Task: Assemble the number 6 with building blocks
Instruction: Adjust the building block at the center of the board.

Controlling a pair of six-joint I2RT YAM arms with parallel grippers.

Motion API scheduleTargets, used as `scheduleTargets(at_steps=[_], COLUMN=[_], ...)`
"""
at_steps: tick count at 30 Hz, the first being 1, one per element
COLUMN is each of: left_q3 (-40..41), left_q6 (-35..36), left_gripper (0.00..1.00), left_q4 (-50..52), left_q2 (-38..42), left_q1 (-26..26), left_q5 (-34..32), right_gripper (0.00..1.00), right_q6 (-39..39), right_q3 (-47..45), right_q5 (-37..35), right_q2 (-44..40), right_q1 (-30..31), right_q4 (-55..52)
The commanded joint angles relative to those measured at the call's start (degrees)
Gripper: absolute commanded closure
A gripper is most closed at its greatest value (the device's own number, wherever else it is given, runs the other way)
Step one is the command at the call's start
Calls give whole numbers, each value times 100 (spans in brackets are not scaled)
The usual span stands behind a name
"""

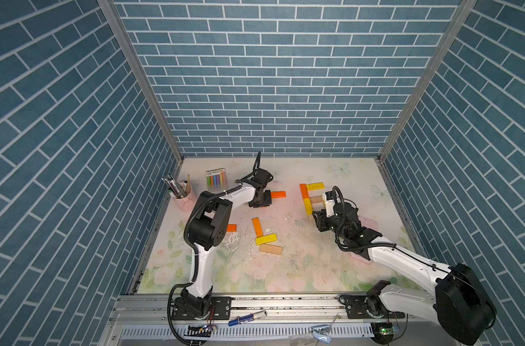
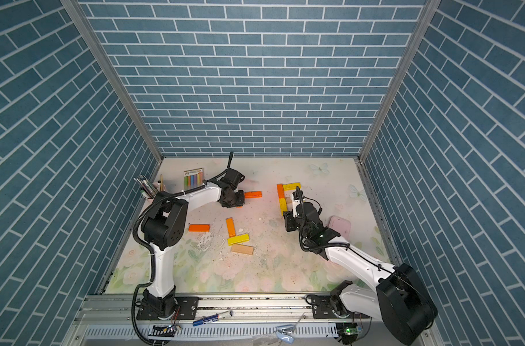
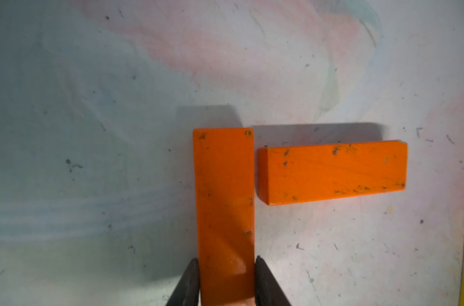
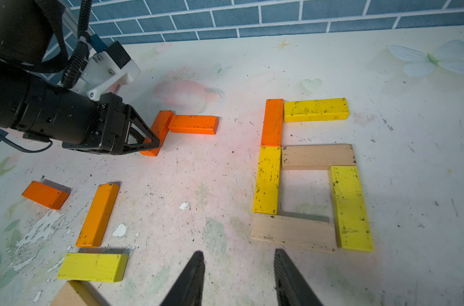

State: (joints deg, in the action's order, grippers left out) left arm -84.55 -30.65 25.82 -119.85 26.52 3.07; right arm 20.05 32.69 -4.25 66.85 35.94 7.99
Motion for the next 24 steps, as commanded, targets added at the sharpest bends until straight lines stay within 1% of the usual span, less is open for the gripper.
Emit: scheduleTargets(at_steps=[1, 24], left_q3=[208, 282], left_q6=[-143, -153], left_gripper=[66, 65], left_q4=[236, 210], left_q2=[52, 85], left_q1=[13, 125], left_q5=[-42, -140], right_gripper=[55, 55], right_q6=[-153, -137], right_q3=[1, 14], right_q5=[-29, 30], right_q2=[-42, -21], right_q1=[4, 1], right_q4=[-86, -91])
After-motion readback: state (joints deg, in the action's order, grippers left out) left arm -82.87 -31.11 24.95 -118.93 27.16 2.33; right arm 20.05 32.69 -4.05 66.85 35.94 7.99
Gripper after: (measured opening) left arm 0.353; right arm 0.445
